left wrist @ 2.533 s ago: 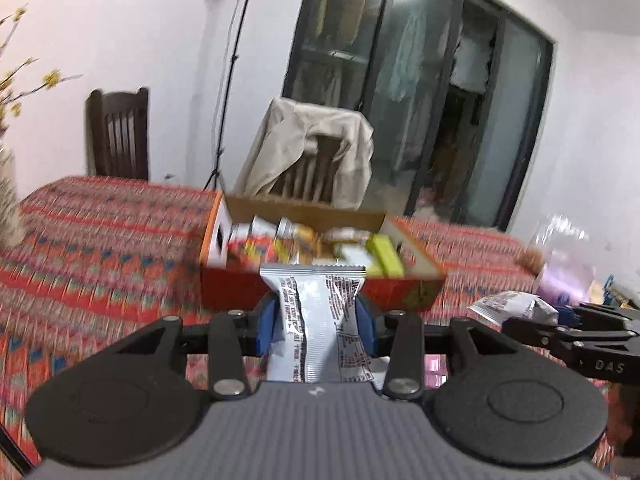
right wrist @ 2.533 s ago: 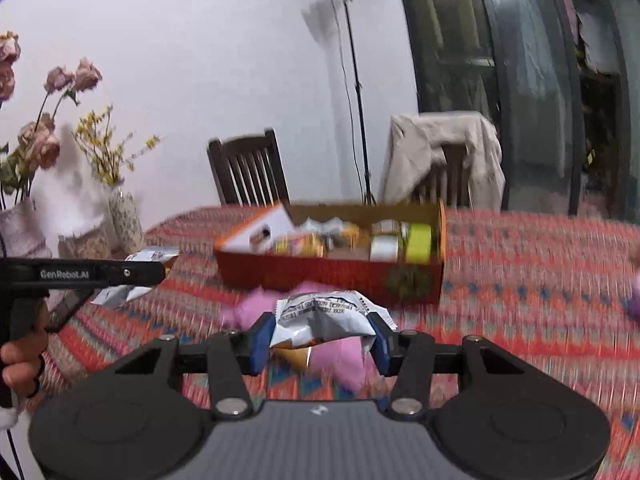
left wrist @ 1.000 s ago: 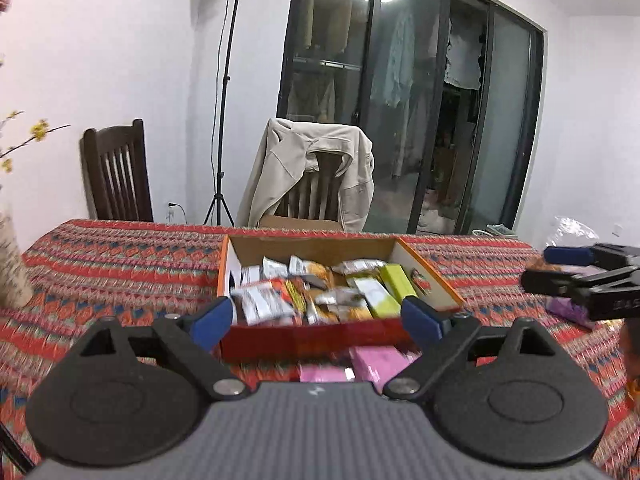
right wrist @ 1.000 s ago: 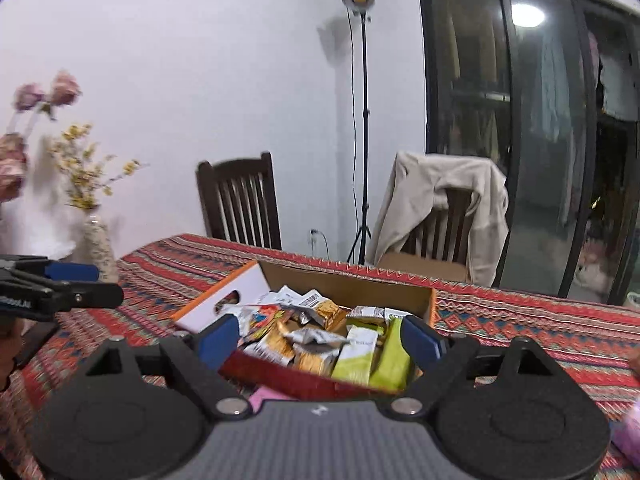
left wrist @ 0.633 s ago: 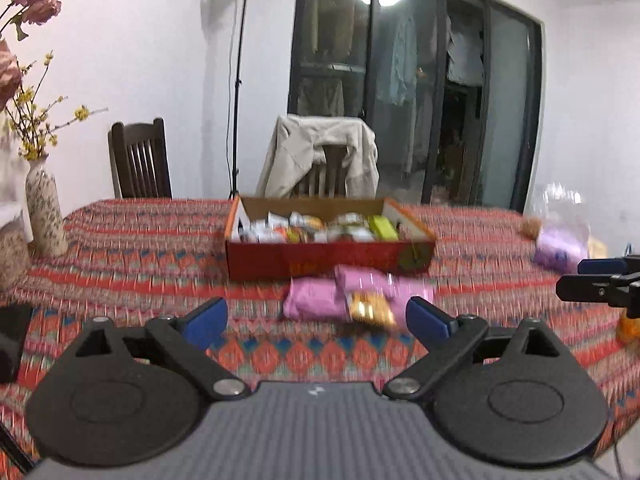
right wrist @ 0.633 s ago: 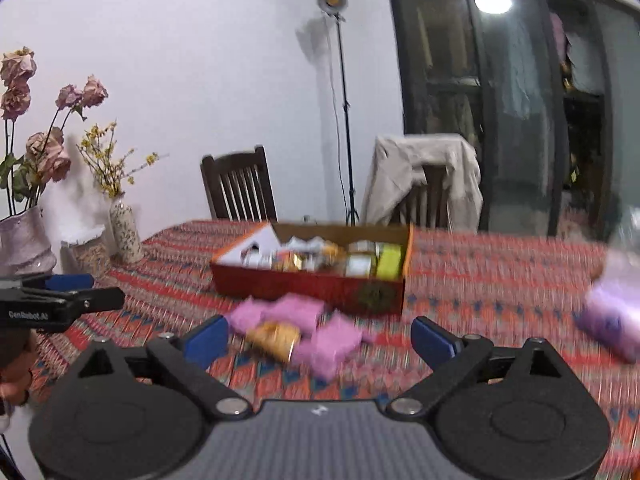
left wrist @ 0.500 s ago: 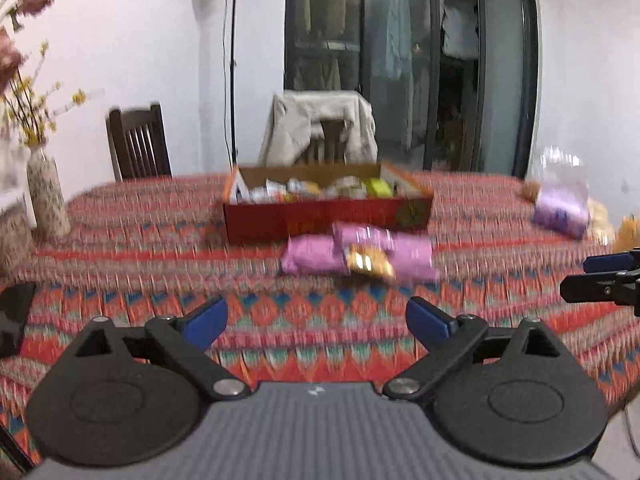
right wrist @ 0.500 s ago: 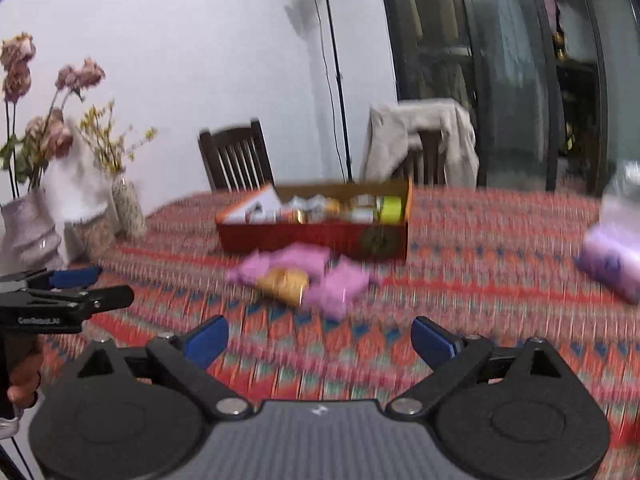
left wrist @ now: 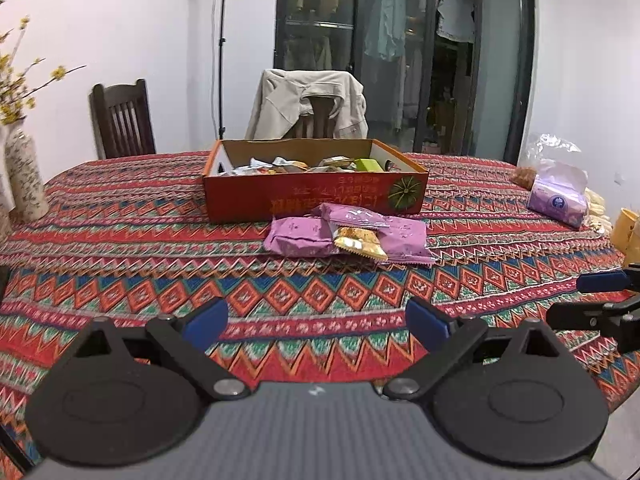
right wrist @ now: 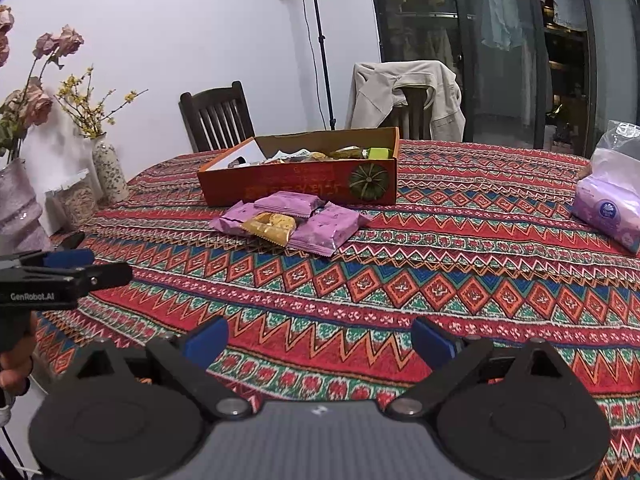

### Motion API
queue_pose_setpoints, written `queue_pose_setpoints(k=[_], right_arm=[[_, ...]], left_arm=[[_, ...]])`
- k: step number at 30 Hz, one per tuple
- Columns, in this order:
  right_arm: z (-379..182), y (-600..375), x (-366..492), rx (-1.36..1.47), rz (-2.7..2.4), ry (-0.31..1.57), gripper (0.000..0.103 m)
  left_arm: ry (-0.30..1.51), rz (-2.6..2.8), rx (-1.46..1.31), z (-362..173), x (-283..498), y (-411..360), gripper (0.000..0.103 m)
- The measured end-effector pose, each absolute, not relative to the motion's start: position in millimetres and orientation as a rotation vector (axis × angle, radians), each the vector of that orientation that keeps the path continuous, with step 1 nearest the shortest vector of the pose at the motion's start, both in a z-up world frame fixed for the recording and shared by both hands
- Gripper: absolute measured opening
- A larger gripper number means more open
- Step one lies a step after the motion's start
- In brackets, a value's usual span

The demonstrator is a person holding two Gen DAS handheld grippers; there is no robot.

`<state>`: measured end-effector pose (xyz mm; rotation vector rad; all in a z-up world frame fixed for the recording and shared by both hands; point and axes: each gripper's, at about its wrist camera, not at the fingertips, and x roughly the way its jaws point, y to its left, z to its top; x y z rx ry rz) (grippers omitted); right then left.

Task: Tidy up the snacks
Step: 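Move both tools back toward the pink packets, then grasp a pink packet with the left gripper while the right grasps another pink packet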

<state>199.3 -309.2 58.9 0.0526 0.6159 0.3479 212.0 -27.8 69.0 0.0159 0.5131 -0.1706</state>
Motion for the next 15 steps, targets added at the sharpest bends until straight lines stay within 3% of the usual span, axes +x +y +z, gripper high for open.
queue_pose_setpoints(k=[6, 15], right_arm=[[47, -305, 234, 0.088, 0.359, 0.613, 0.096], [39, -290, 294, 0.070, 0.322, 0.586, 0.085]], left_arm=[[0.554, -0.192, 0.008, 65, 286, -49, 0.089], [0.577, -0.204, 0.228, 47, 415, -124, 0.090]])
